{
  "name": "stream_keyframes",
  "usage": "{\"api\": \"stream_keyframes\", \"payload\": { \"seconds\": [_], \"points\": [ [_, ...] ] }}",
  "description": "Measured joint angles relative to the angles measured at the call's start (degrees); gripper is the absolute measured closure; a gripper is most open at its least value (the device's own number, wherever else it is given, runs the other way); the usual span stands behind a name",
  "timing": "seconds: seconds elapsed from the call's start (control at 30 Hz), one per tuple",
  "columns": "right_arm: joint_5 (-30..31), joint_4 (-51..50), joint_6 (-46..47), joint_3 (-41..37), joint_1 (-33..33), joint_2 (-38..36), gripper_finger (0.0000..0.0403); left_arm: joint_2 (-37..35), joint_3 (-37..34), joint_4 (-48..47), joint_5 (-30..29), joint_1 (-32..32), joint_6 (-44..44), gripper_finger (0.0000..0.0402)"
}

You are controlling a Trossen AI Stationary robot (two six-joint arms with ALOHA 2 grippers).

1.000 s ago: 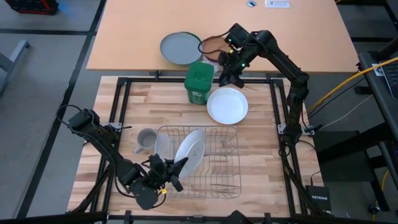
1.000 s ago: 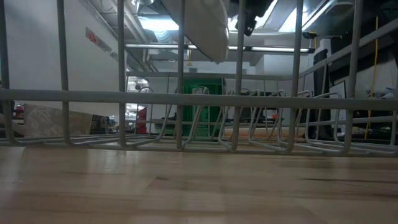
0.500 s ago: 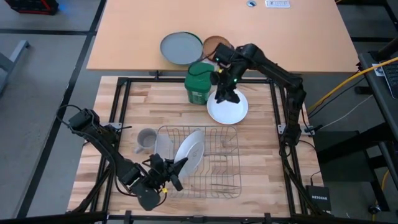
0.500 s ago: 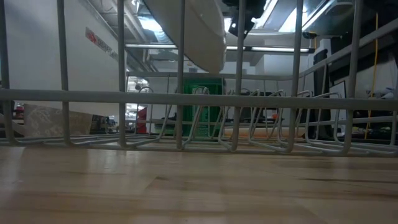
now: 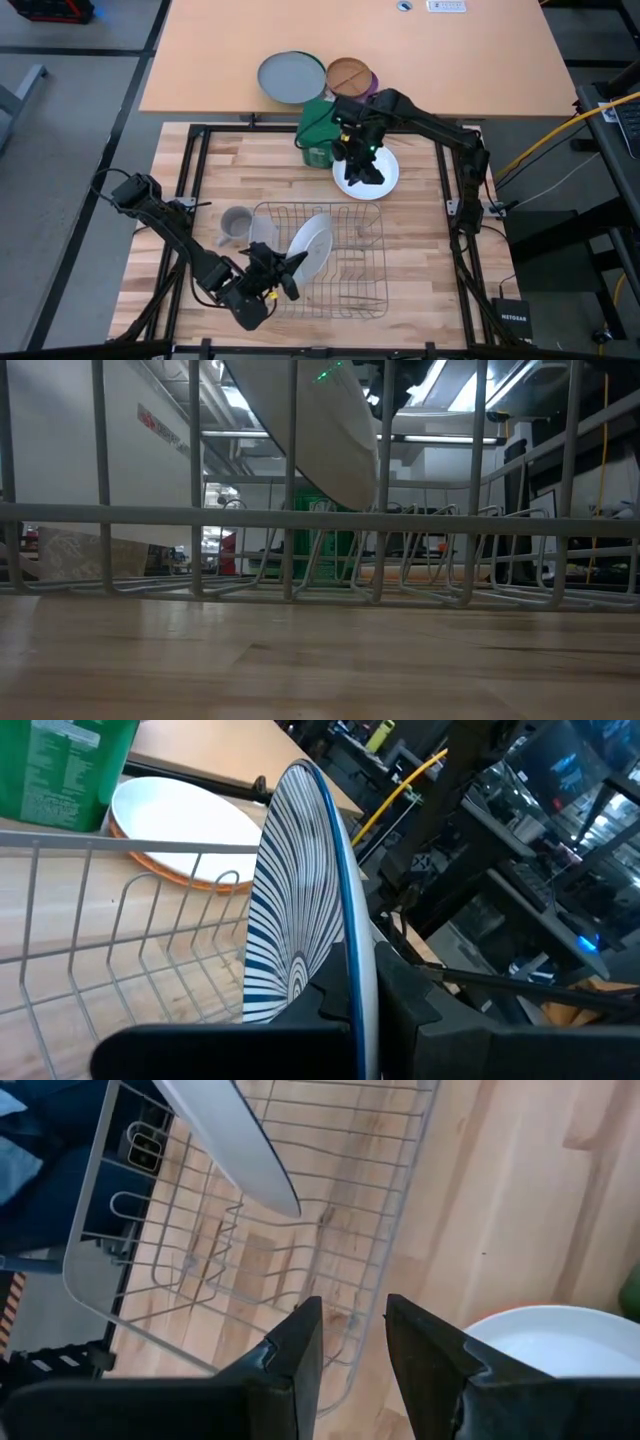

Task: Sort dishes
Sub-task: Put the blue plate in the dish rack

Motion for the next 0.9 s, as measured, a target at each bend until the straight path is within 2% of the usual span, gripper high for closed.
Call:
{"api": "stream_keyframes", "payload": {
  "seconds": [0.5, 0.7, 0.9],
  "points": [
    [-0.81, 0.0, 4.59, 0.0, 5.02, -2.71, 0.0288, -1.03, 0.4, -1.28, -2.89, -1.44, 2.61, 0.04],
    [-0.84, 0.03, 4.07, 0.02, 9.62, -2.71, 0.0288, -1.28, 2.05, -0.78, -4.08, -2.1, 6.5, 0.04],
    [-0.84, 0.03, 0.26, 0.02, 13.65, -2.4, 0.0288, -1.28, 2.05, -2.48, -3.43, -2.08, 4.84, 0.04]
  ]
}}
